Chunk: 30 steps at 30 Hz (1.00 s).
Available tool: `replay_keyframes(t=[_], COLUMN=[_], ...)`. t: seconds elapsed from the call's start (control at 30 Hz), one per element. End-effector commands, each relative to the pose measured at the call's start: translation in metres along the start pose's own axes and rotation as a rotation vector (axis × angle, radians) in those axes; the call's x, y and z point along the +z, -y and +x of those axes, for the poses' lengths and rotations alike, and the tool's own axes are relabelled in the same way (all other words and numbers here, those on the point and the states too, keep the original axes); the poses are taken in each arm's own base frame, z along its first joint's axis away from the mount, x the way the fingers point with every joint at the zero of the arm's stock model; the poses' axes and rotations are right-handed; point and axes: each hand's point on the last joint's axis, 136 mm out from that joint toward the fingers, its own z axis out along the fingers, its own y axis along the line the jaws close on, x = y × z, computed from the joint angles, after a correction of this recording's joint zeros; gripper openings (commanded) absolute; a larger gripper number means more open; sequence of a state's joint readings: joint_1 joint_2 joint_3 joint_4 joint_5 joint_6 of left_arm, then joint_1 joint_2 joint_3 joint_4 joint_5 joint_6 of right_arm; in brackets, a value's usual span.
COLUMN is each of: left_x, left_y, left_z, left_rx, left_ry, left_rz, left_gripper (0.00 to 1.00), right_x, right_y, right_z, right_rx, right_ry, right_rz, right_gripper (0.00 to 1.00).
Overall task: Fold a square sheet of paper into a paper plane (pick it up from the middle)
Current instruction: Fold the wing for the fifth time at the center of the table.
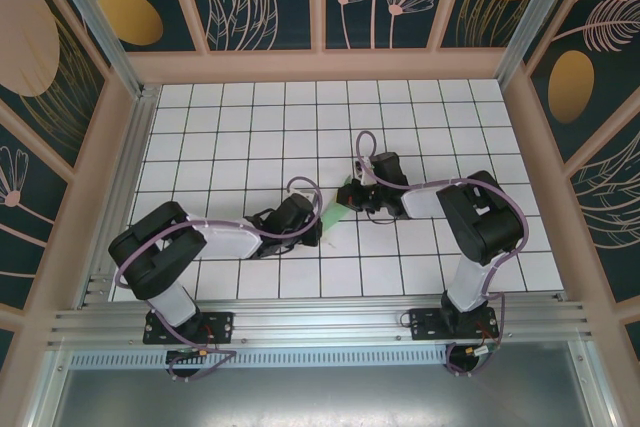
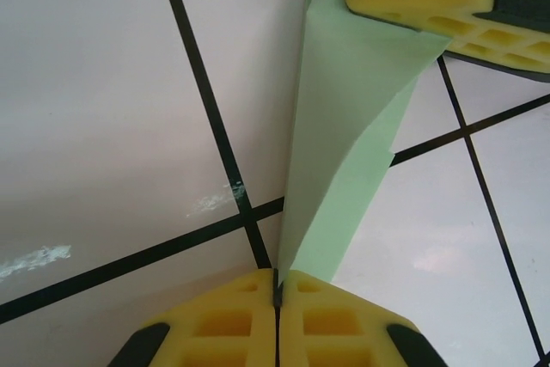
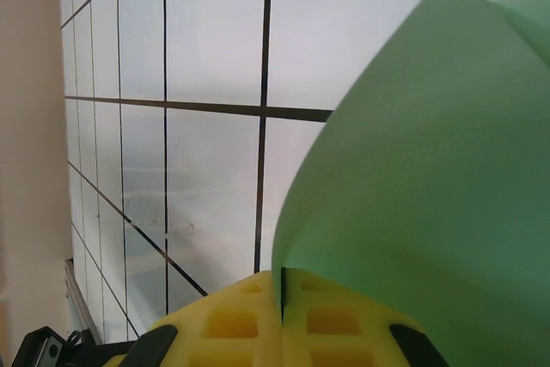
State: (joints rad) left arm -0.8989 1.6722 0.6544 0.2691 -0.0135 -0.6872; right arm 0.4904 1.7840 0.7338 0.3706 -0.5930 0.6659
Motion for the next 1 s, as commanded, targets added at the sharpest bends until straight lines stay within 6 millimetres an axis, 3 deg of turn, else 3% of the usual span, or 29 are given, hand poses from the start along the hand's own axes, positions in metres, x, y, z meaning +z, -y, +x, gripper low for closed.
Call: replay_keyframes(t=[0.0,0.4,0.53,0.73,0.87,0.97], left_x=[0.006,0.009,0.009,0.008,0.010,0.011], left_y=[-0.003,-0.021,-0.021,-0.019,-0.019,-0.020], left_z=[0.005,0.012,0.011,0.008,0.010,0.012], left_rx=[0.088,0.373,0.448,0.527,0.568,0.585], left_ry=[-0.009,0.042,0.067,0.091,0.082,0.081], left_rz=[-0.069,-0.323,-0.364,-0.393,-0.415,-0.420], left_gripper=[0.06,0.00,0.00,0.00,0.00,0.00], right_x=[-0.001,-0.038,-0.040,-0.027,-0.017,-0.013], right_y=[-0.006,-0.010,-0.008,-0.010,-0.019,-0.015], right_z=[-0.003,-0.020,-0.015,-0.001,0.005,0.005], right_rx=[0.009,0.237,0.332,0.386,0.376,0.384], right_ry=[-0.001,0.106,0.086,-0.001,-0.051,-0.065], right_rz=[-0.021,0.099,0.139,0.197,0.184,0.207], right_gripper=[0.13,0.61,0.66,0.69,0.69,0.64])
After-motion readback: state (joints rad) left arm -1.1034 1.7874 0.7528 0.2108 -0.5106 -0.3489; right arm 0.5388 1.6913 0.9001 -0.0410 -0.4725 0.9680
